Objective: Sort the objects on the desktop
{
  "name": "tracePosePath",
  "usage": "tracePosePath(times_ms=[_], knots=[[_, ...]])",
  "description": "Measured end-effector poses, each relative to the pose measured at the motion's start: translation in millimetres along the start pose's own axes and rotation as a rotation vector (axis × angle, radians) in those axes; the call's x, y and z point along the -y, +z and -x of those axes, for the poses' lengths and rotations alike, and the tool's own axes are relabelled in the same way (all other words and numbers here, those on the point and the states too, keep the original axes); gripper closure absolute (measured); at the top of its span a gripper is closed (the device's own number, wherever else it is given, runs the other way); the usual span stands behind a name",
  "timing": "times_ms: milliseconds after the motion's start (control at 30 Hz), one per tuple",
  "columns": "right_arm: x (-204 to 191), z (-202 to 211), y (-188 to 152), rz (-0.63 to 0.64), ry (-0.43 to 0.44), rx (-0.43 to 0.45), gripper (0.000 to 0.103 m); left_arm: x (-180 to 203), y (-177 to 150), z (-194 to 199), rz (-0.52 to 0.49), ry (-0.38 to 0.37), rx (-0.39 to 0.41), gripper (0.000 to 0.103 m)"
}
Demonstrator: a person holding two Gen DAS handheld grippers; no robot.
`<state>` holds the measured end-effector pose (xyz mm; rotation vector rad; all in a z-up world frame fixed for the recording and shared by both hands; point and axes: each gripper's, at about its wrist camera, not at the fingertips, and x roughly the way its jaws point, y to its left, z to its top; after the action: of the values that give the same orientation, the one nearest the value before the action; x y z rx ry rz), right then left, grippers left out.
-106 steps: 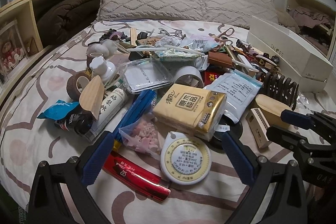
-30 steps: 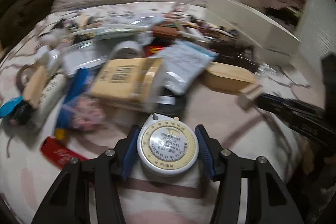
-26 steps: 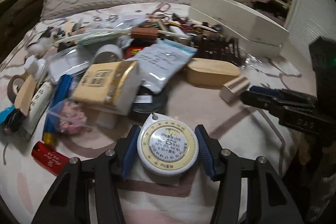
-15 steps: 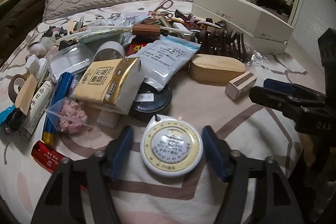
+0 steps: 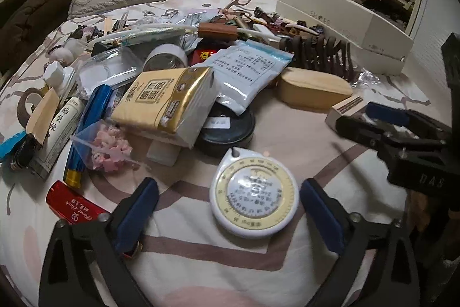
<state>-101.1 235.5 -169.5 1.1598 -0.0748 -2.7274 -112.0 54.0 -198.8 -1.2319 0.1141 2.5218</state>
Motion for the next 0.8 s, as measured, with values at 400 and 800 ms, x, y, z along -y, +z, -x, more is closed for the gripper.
tracePosePath(times_ms=[400, 800], knots=[[7.3, -4.7, -6.3, 0.004, -0.043, 0.014, 0.017, 4.7, -4.9, -2.2, -0.025, 0.036, 0.039, 0.0], [3.9, -12.7, -7.6, 0.014, 0.01, -0.032, 0.0, 2.3, -5.6, -0.8, -0.005, 0.025, 0.043, 0.0]])
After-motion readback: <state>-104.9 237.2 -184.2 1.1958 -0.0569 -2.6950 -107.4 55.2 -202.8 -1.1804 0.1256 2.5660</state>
